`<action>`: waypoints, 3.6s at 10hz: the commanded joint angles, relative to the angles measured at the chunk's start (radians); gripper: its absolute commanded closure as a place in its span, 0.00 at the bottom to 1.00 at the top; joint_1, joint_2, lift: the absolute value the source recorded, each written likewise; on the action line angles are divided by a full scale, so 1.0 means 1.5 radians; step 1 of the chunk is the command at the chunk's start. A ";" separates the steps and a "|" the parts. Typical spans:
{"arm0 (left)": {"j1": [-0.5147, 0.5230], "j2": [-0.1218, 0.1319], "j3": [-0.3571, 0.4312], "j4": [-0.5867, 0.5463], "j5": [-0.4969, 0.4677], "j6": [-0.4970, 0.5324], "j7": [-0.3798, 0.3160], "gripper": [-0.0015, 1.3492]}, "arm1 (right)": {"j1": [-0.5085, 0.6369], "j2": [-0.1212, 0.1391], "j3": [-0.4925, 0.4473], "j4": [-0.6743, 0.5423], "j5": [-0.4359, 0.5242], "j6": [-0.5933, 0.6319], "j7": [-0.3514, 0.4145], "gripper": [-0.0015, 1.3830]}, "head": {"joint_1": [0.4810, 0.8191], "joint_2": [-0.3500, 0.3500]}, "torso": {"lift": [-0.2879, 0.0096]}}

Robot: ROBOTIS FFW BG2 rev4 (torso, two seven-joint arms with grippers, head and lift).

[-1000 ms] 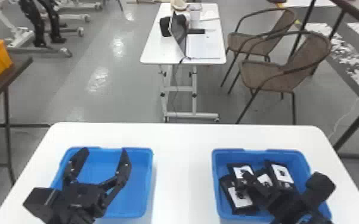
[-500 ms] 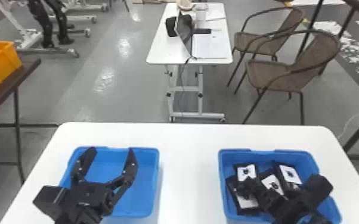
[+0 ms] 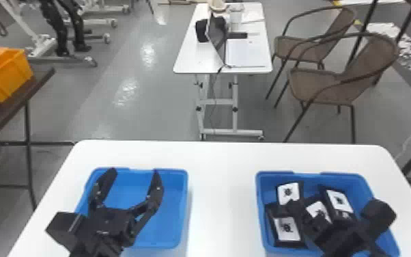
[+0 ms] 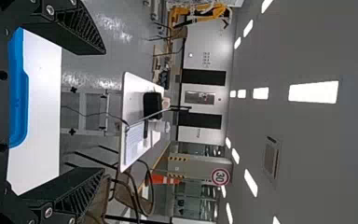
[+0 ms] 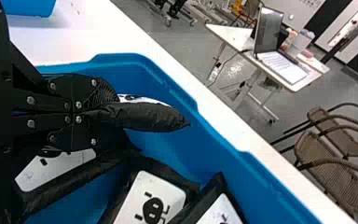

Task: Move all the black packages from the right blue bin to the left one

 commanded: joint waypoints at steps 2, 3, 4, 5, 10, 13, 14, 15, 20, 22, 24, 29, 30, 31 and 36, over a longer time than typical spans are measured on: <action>-0.004 -0.001 0.000 -0.002 0.012 0.016 0.001 0.09 | 0.013 -0.041 -0.007 -0.113 0.003 0.062 0.045 0.94 | 0.63 0.63 | 0.83; -0.011 -0.002 -0.002 -0.003 0.045 0.044 0.000 0.09 | -0.015 -0.070 -0.011 -0.123 0.004 0.106 0.102 0.94 | 0.63 0.64 | 0.83; -0.026 -0.002 -0.008 -0.004 0.091 0.065 -0.002 0.09 | -0.058 -0.089 -0.005 -0.110 0.028 0.137 0.181 0.94 | 0.63 0.65 | 0.83; -0.048 -0.001 -0.012 -0.004 0.163 0.087 -0.015 0.09 | -0.116 -0.090 0.008 -0.065 0.086 0.154 0.301 0.94 | 0.63 0.67 | 0.83; -0.163 0.005 -0.017 -0.003 0.393 0.271 -0.141 0.08 | -0.308 -0.053 0.116 0.169 0.182 0.127 0.637 0.94 | 0.63 0.73 | 0.83; -0.196 0.003 -0.033 0.026 0.477 0.333 -0.195 0.09 | -0.379 -0.044 0.219 0.291 0.120 0.098 0.746 0.94 | 0.63 0.75 | 0.83; -0.200 0.004 -0.032 0.028 0.477 0.342 -0.200 0.10 | -0.384 -0.044 0.234 0.299 0.114 0.098 0.747 0.94 | 0.63 0.76 | 0.83; -0.200 0.004 -0.032 0.028 0.480 0.342 -0.200 0.20 | -0.384 -0.043 0.237 0.301 0.113 0.098 0.747 0.94 | 0.63 0.77 | 0.83; -0.187 -0.001 -0.024 0.027 0.439 0.275 -0.191 0.90 | -0.379 -0.044 0.236 0.298 0.115 0.097 0.746 0.94 | 0.63 0.81 | 0.83; -0.184 -0.002 -0.023 0.027 0.434 0.261 -0.191 0.90 | -0.377 -0.044 0.234 0.299 0.116 0.095 0.746 0.94 | 0.63 0.82 | 0.83; -0.181 -0.002 -0.021 0.027 0.433 0.254 -0.191 0.90 | -0.376 -0.045 0.233 0.301 0.119 0.093 0.743 0.44 | 0.63 0.82 | 0.83; -0.108 -0.045 0.113 0.027 0.068 0.227 -0.188 0.90 | -0.193 -0.046 0.035 0.054 0.335 0.088 0.568 0.20 | 0.63 0.81 | 0.83; -0.088 -0.055 0.131 0.028 -0.017 0.232 -0.189 0.90 | -0.160 -0.032 0.003 0.010 0.381 0.084 0.546 0.20 | 0.63 0.80 | 0.83; -0.077 -0.061 0.139 0.027 -0.104 0.227 -0.192 0.90 | -0.143 -0.017 -0.017 -0.009 0.408 0.083 0.545 0.20 | 0.63 0.78 | 0.83; -0.084 -0.069 0.164 0.039 -0.295 0.161 -0.223 0.25 | -0.120 -0.002 -0.014 -0.053 0.498 0.070 0.536 0.20 | 0.63 0.78 | 0.83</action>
